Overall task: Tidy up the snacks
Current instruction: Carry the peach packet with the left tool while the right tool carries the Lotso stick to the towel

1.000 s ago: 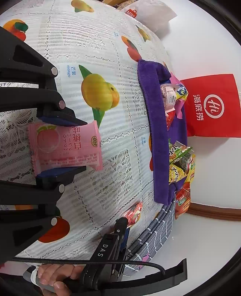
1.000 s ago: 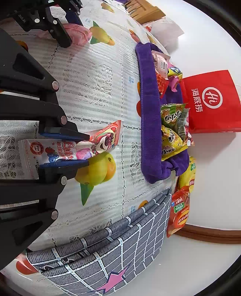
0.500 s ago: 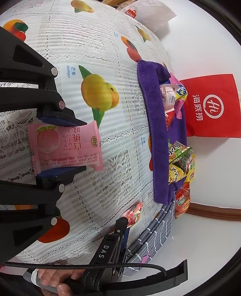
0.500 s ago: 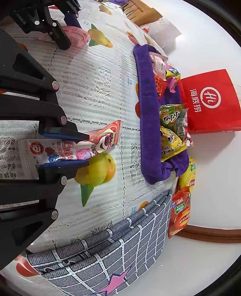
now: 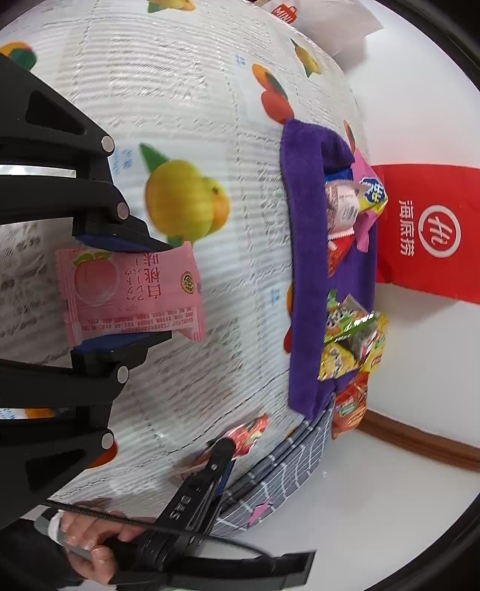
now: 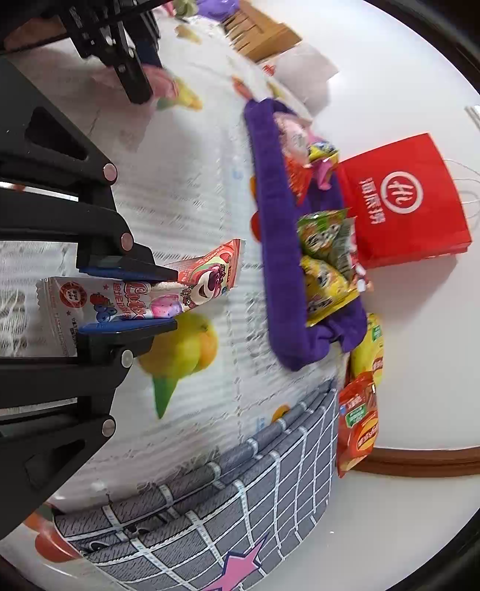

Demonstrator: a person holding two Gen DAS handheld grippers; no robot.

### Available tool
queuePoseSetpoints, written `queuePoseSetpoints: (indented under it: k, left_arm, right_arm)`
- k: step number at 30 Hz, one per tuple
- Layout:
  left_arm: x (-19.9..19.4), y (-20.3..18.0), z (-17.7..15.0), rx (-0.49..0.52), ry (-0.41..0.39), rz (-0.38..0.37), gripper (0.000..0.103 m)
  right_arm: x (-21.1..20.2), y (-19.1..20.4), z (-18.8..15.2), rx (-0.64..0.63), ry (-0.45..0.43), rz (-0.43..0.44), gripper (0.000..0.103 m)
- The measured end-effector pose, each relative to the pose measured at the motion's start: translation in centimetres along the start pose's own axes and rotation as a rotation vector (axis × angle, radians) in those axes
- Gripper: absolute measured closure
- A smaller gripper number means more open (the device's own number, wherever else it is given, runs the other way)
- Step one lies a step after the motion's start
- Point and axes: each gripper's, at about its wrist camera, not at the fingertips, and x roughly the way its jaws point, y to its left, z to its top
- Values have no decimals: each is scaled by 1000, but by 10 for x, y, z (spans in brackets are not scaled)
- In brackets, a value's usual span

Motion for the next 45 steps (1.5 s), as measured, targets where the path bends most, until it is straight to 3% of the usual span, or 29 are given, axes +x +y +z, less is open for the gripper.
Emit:
queuePoseSetpoints:
  k: [9,18,23,28,35,41,45]
  left_arm:
    - [-15,15,40,13,-68,53,68]
    - [-23,52,111,-41,-154,110,68]
    - [-22,71,147,-85,-166,87,68]
    - [-15,65,179,-78,-189,96,68]
    - [10,58,206,-89,-172,76,68]
    - [33,62,215,-113,-153,55,68]
    - [49,64,219,-137,-141,43,68]
  right_arm:
    - [-19,17,62,-32,-86,38,84]
    - [-12,23,145,13,-161,70,84]
    - [5,23,182,65,-135,138,84]
    - [25,31,208,39,-100,138,84]
    - [63,31,214,48,-63,226,84]
    - [101,19,196,99,-6,276,84]
    - [110,14,183,136,38,386,83]
